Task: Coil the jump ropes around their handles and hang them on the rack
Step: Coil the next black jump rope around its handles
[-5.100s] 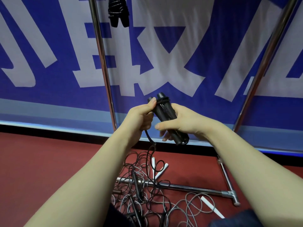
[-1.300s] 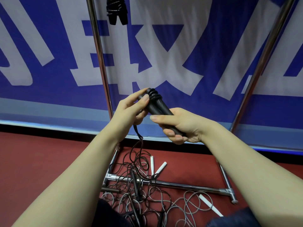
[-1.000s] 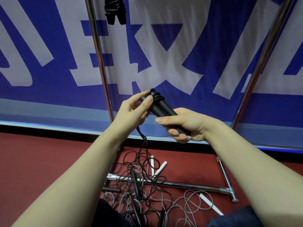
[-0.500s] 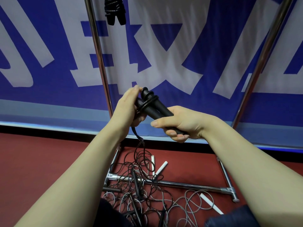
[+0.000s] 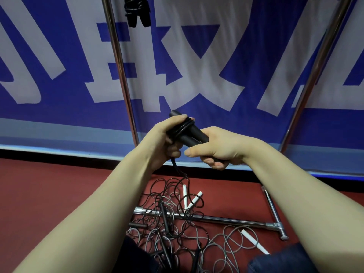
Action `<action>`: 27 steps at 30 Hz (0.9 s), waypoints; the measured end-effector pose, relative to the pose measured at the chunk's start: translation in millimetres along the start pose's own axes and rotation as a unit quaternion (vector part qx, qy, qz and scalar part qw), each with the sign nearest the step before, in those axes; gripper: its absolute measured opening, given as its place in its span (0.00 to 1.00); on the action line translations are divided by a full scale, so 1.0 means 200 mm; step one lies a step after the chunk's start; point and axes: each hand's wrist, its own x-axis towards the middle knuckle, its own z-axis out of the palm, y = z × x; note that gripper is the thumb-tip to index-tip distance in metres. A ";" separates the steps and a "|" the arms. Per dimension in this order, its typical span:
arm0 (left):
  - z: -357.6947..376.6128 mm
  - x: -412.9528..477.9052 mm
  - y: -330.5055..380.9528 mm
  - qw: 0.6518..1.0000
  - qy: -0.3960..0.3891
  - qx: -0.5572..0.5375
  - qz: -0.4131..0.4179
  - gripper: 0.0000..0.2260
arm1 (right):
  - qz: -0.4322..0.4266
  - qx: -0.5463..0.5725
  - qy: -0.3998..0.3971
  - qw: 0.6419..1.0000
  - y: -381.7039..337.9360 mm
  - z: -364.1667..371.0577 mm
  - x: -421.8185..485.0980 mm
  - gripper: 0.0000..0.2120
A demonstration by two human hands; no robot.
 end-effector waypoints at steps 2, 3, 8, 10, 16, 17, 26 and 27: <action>-0.01 0.00 0.00 1.000 0.000 0.013 -0.003 0.15 | -0.002 0.004 0.000 1.000 0.00 0.00 0.00 0.08; -0.02 0.01 0.00 1.000 0.003 0.017 -0.001 0.15 | -0.003 0.005 0.000 1.000 0.00 0.00 0.01 0.08; 0.01 0.03 -0.03 1.000 0.018 -0.023 0.013 0.16 | -0.015 0.027 0.014 0.999 -0.01 0.01 0.02 0.08; 0.02 0.03 -0.03 0.999 0.026 -0.017 0.017 0.19 | -0.021 0.052 0.034 0.998 -0.01 -0.01 0.03 0.08; -0.08 0.03 -0.01 0.997 -0.061 0.027 0.042 0.14 | -0.017 0.084 0.033 0.996 0.02 -0.04 0.02 0.09; -0.10 0.03 -0.01 0.995 -0.075 0.040 0.052 0.12 | -0.015 0.090 0.025 0.995 0.02 -0.04 0.01 0.09; -0.15 0.00 0.00 0.987 -0.108 0.021 0.119 0.11 | -0.062 0.170 -0.112 0.977 -0.02 -0.05 -0.04 0.16; -0.14 0.01 0.00 0.988 -0.073 0.041 0.126 0.15 | -0.064 0.176 -0.126 0.974 -0.02 -0.04 -0.04 0.15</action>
